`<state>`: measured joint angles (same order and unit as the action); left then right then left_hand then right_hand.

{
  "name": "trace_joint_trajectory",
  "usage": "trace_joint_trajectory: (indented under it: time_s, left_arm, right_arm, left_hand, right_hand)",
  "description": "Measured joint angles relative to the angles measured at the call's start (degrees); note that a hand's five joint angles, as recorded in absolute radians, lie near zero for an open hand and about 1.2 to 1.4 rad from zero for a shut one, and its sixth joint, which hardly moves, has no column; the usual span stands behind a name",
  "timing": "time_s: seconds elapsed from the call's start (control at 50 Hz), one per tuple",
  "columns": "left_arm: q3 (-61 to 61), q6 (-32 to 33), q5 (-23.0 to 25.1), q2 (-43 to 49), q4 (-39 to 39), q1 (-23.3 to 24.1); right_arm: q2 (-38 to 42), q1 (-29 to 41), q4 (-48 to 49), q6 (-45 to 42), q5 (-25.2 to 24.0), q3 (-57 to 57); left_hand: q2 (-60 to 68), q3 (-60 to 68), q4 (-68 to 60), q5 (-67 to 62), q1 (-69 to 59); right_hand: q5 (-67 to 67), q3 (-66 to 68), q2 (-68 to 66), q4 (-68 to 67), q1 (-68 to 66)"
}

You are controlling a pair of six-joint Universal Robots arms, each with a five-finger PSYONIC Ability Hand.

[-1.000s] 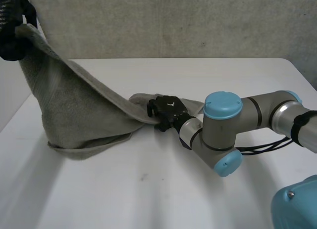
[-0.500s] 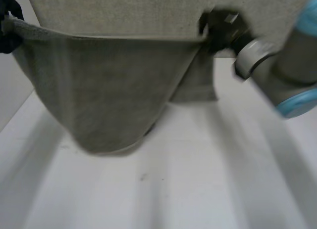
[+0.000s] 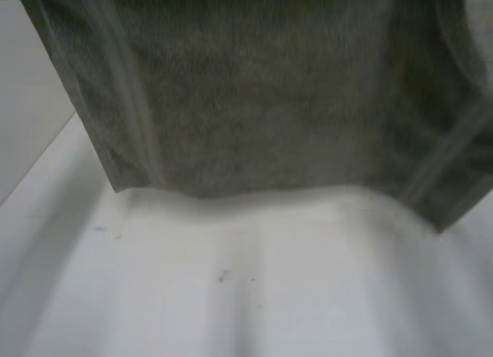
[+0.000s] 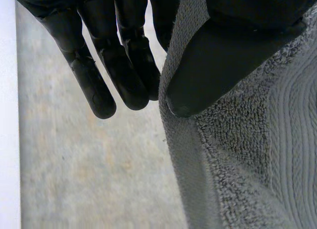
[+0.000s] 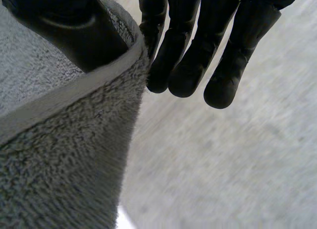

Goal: Fold the towel.

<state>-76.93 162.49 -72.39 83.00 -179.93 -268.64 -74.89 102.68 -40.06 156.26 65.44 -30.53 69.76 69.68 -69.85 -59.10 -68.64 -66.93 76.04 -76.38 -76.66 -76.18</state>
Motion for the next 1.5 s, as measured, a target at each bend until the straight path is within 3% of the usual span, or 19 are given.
trace_joint_trajectory:
  time_s: [0.22,0.38,0.52,0.64,0.74,0.84,1.0,1.08,1.16,1.2,1.32,1.4,1.5]
  left_arm:
    - [-0.1,1.0,-0.2,16.9,1.2,7.0]
    - [15.3,0.9,-1.0,29.8,1.2,11.2]
    - [28.7,-0.1,-4.4,29.9,0.7,11.6]
    - [32.9,-1.9,-8.4,27.5,0.4,11.2]
    - [24.4,-3.0,-8.8,25.3,-0.1,10.4]
    - [10.7,-2.8,-6.9,23.7,-2.9,9.2]
    - [-8.4,-2.4,-1.0,23.1,-9.2,6.5]
    - [-13.3,-1.9,0.8,23.5,-12.0,6.0]
    - [-15.8,-0.4,1.5,23.8,-14.4,5.9]
    - [-16.1,0.5,1.5,23.8,-15.0,5.9]
    - [-15.9,2.4,1.2,23.1,-15.5,5.9]
    - [-15.7,2.6,1.0,22.5,-15.5,5.9]
    - [-15.5,2.5,0.9,22.1,-15.5,5.9]
  right_arm:
    - [12.2,2.0,-2.5,-8.7,1.6,-2.6]
    - [23.3,2.3,5.0,-11.2,7.5,8.3]
    - [23.0,2.0,16.8,-6.8,9.2,16.8]
    - [18.6,1.5,22.9,-2.1,5.7,17.6]
    - [16.8,1.1,18.2,-1.9,-1.5,13.1]
    - [16.9,0.9,8.6,-7.4,-6.0,2.7]
    - [18.4,0.9,-2.3,-21.9,-6.9,-19.4]
    - [20.3,1.2,-0.9,-25.0,-6.7,-26.6]
    - [22.2,1.7,6.0,-22.3,-6.5,-30.9]
    - [22.7,1.9,10.7,-18.8,-6.4,-32.1]
    - [21.5,2.0,25.1,-6.8,-6.3,-36.6]
    - [19.0,1.8,31.8,-1.2,-6.2,-41.1]
    - [14.9,1.4,37.6,2.9,-4.5,-48.5]
  left_hand:
    - [0.0,0.0,0.0,-0.2,-0.2]
    - [0.0,0.0,0.0,-0.2,-0.2]
    - [0.0,0.0,0.0,-0.2,-0.2]
    - [0.0,0.0,0.0,-0.2,-0.2]
    - [0.0,0.0,0.0,-0.2,-0.2]
    - [0.0,0.0,0.0,-0.2,-0.2]
    - [0.0,0.0,0.0,-0.2,-0.2]
    - [0.0,0.0,0.0,-0.2,-0.2]
    - [0.0,0.0,0.0,-0.2,-0.2]
    - [0.0,0.0,0.0,-0.2,-0.2]
    - [0.0,0.0,0.0,-0.2,-0.2]
    - [0.0,0.0,0.0,-0.2,-0.2]
    - [0.0,0.0,0.0,-0.2,-0.2]
  right_hand:
    - [0.0,0.0,0.0,0.0,0.0]
    - [0.0,0.0,0.0,0.0,0.0]
    - [0.0,0.0,0.0,0.0,0.0]
    - [-0.1,0.0,0.0,0.0,0.0]
    - [-0.1,0.0,0.0,0.0,0.0]
    - [-0.1,0.0,0.0,0.0,0.0]
    - [-0.2,0.0,0.0,0.0,0.0]
    - [-0.2,0.0,0.0,0.0,0.0]
    - [-0.2,0.0,0.0,0.0,0.0]
    - [5.0,-4.4,4.8,4.9,4.4]
    - [47.0,-44.9,45.3,45.3,45.6]
    - [60.1,-57.7,57.1,58.2,57.1]
    - [63.3,-62.2,62.2,61.9,62.6]
